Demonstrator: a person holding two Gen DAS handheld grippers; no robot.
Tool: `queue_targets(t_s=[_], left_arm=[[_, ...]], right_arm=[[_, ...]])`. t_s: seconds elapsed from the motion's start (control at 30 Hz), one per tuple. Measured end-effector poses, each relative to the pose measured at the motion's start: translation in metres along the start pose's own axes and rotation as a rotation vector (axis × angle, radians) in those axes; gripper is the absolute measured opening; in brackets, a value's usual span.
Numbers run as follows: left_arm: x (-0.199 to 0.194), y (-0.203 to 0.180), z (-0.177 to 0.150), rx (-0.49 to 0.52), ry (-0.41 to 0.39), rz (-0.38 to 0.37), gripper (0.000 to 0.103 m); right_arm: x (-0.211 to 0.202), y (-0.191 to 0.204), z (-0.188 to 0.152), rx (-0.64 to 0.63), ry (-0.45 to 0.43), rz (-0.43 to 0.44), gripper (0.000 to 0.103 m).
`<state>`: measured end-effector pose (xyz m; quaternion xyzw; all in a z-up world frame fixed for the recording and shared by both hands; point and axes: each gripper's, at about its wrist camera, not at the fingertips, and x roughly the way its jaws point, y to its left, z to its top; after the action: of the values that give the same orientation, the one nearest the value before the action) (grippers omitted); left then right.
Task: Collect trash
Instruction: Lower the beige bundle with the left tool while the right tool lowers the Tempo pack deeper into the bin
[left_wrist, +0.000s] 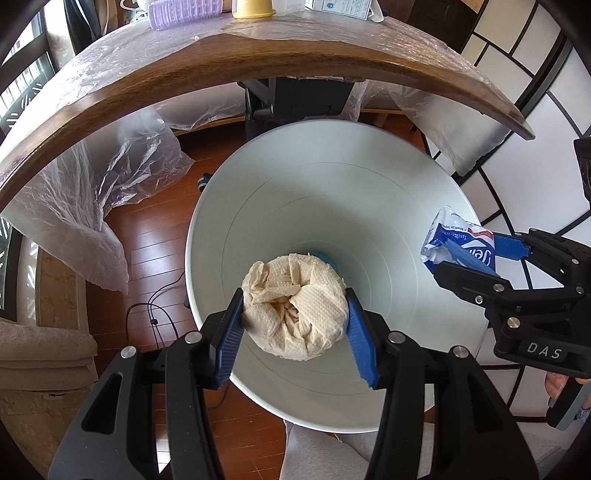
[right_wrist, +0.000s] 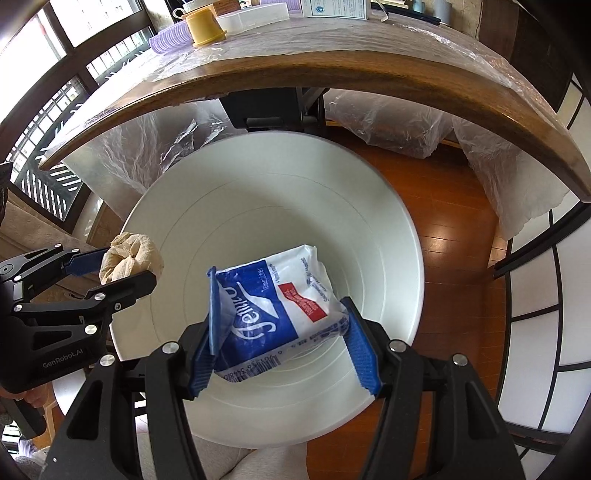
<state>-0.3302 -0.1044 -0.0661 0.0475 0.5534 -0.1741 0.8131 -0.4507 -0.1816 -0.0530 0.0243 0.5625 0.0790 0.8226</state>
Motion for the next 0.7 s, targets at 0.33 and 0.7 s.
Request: queue_targets(t_s=[0.33, 0.7], left_arm=[[0.0007, 0.0002, 0.0001, 0.002, 0.002, 0.001, 0.053], [-0.0002, 0.0054, 0.0014, -0.013, 0.001, -0.006, 0.053]], right_arm=[[0.0007, 0.0001, 0.0006, -0.002, 0.003, 0.0, 0.061], [0.0005, 0.0017, -0.0025, -0.003, 0.004, -0.003, 0.061]])
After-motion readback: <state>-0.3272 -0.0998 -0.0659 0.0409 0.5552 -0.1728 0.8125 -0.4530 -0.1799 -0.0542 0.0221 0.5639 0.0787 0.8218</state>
